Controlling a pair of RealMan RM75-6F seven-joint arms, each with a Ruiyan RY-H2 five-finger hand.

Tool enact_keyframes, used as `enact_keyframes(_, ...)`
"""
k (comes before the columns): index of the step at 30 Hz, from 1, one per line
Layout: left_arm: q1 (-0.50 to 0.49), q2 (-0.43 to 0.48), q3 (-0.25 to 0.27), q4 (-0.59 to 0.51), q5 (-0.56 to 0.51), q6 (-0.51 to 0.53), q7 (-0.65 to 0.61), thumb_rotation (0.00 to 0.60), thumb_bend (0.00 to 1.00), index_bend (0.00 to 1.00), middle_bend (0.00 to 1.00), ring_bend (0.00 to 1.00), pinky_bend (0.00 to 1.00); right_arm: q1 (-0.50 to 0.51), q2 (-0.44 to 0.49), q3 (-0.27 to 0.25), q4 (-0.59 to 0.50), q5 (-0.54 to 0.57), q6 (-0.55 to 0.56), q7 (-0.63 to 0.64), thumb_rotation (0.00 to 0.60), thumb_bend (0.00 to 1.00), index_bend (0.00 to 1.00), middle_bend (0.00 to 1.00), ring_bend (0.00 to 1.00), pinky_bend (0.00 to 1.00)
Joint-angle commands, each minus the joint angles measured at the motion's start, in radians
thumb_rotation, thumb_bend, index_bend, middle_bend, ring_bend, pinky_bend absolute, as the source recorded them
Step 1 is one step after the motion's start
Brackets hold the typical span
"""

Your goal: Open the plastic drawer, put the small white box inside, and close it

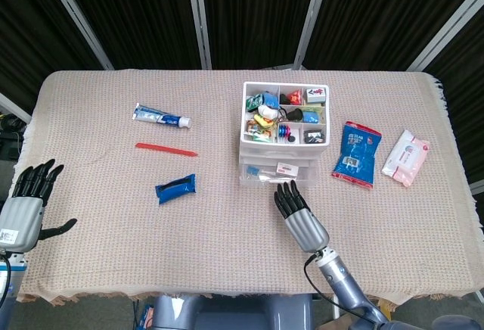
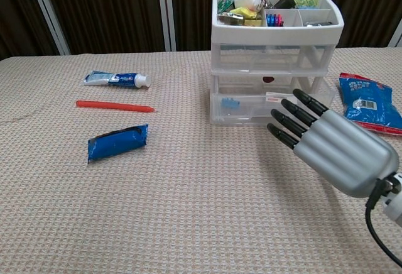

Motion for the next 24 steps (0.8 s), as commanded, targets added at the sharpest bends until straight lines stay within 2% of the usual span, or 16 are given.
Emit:
enact_keyframes(1, 0.0, 0.0, -0.001, 0.0, -0.001, 0.0, -0.001, 0.6, 0.09, 0.07, 0.0, 0.0, 0.0, 0.008, -0.008, 0.012, 0.004, 0.012, -0.011, -0.008, 0.6, 0.2, 0.09, 0.0, 0.0, 0.0)
enact_keyframes(10, 0.0, 0.002, -0.002, -0.002, -0.004, -0.001, -0.005, 0.6, 0.09, 0.07, 0.0, 0.0, 0.0, 0.035, -0.019, 0.04, 0.035, 0.035, -0.04, -0.027, 0.6, 0.2, 0.09, 0.0, 0.0, 0.0)
enact_keyframes(24, 0.001, 0.002, -0.002, -0.005, -0.007, -0.001, 0.0, 0.6, 0.09, 0.07, 0.0, 0.0, 0.0, 0.074, -0.032, 0.116, 0.083, 0.117, -0.074, -0.024, 0.6, 0.2, 0.1, 0.0, 0.0, 0.0)
